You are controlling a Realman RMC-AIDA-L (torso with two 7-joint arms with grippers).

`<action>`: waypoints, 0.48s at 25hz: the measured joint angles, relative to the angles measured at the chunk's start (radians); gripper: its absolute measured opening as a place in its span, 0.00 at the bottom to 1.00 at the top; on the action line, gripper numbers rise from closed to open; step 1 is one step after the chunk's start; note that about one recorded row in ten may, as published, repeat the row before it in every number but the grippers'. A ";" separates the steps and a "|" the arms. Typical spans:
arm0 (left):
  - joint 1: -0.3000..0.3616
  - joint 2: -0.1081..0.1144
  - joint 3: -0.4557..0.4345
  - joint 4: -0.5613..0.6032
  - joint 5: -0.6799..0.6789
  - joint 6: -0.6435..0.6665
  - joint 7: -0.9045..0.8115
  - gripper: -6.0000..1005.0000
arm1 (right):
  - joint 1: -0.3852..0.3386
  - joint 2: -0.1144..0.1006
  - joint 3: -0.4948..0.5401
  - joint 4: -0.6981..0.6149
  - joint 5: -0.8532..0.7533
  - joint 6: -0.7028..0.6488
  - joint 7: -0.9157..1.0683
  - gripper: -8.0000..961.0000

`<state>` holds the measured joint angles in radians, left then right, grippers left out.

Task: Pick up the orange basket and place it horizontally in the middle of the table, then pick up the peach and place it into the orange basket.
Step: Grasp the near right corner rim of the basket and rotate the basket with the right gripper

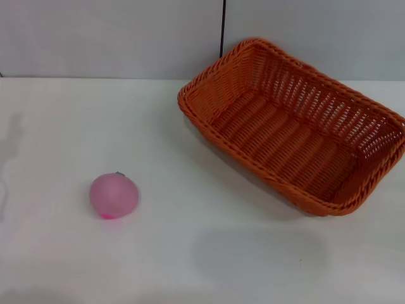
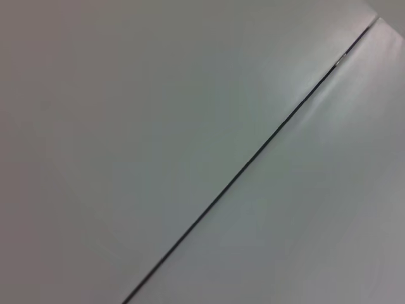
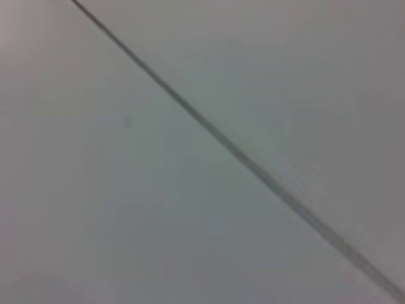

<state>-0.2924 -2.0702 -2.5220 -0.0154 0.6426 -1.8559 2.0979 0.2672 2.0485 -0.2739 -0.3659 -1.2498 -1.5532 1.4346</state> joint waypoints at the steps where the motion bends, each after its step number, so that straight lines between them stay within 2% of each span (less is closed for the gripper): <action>1: 0.001 0.002 0.006 -0.004 0.000 0.001 -0.019 0.79 | 0.000 0.000 0.000 0.000 0.000 0.000 0.000 0.58; 2: 0.006 0.006 0.032 -0.027 0.000 0.001 -0.034 0.79 | 0.003 -0.009 -0.014 -0.038 -0.041 -0.001 0.061 0.58; 3: 0.008 0.006 0.040 -0.037 0.000 -0.003 -0.031 0.79 | 0.012 -0.030 -0.036 -0.128 -0.135 -0.023 0.158 0.58; 4: 0.008 0.006 0.040 -0.037 0.000 -0.003 -0.031 0.79 | 0.012 -0.030 -0.036 -0.128 -0.135 -0.023 0.158 0.58; 5: 0.008 0.006 0.040 -0.037 0.000 -0.003 -0.031 0.79 | 0.023 -0.045 -0.048 -0.215 -0.219 -0.059 0.220 0.58; 7: 0.015 0.004 0.047 -0.053 0.000 -0.012 -0.024 0.79 | 0.029 -0.050 -0.050 -0.259 -0.255 -0.080 0.245 0.58; 11: 0.030 0.004 0.057 -0.061 0.000 -0.017 -0.011 0.79 | 0.054 -0.064 -0.061 -0.464 -0.324 -0.175 0.342 0.58; 12: 0.035 0.005 0.069 -0.063 0.000 -0.017 -0.010 0.79 | 0.054 -0.064 -0.061 -0.464 -0.324 -0.175 0.342 0.58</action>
<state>-0.2572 -2.0647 -2.4534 -0.0784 0.6429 -1.8732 2.0876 0.3216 1.9841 -0.3344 -0.8296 -1.5742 -1.7282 1.7766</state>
